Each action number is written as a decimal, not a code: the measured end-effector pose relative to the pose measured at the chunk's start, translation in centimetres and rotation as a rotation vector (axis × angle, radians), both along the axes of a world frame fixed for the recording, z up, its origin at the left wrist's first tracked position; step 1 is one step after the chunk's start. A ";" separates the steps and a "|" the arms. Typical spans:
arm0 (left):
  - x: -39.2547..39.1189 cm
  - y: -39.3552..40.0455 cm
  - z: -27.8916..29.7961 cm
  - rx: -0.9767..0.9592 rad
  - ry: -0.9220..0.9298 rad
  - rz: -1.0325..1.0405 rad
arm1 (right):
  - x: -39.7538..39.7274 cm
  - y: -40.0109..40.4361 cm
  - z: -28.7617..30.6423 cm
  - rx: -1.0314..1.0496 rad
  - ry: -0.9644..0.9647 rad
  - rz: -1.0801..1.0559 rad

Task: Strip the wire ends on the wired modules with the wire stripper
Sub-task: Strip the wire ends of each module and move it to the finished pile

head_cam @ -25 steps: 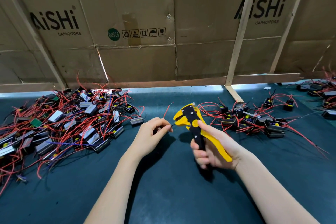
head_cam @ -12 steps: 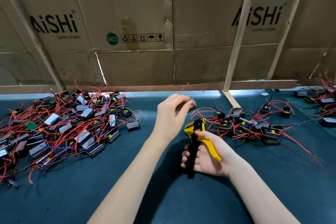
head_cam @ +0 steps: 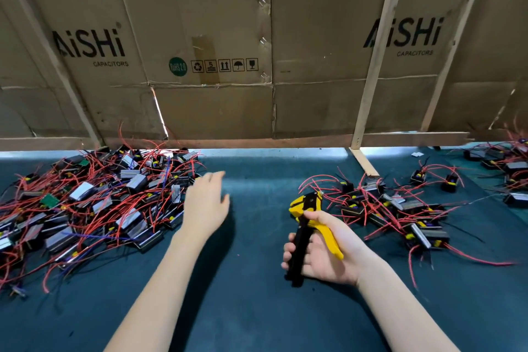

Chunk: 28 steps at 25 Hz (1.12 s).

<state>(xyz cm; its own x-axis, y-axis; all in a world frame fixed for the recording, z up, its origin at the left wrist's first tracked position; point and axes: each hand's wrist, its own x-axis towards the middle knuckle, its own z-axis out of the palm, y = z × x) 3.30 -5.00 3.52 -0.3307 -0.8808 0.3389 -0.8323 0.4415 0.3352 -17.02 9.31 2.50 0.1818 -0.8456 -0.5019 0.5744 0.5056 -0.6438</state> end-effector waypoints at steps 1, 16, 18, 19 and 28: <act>1.3 -0.4 -1.0 0.053 -0.072 0.065 | 0.0 0.0 0.0 0.000 0.003 0.003; 1.3 2.5 -2.2 -0.067 0.091 -0.334 | 0.0 0.1 0.0 0.001 0.040 0.008; 0.9 3.0 -2.1 0.026 0.263 -0.468 | 0.0 0.1 0.0 -0.001 0.041 0.009; 0.6 3.3 -2.0 0.062 0.325 -0.508 | -0.1 0.1 0.0 -0.001 0.042 0.009; 0.4 2.0 -3.7 0.182 0.448 0.074 | -0.1 0.1 -0.1 -0.007 0.030 0.015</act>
<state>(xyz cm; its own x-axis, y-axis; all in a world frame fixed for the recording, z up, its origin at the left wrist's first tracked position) 3.72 -3.03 -0.18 -0.1215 -0.9546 0.2721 -0.6152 0.2876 0.7340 -17.09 9.43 2.42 0.1794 -0.8462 -0.5017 0.5472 0.5096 -0.6640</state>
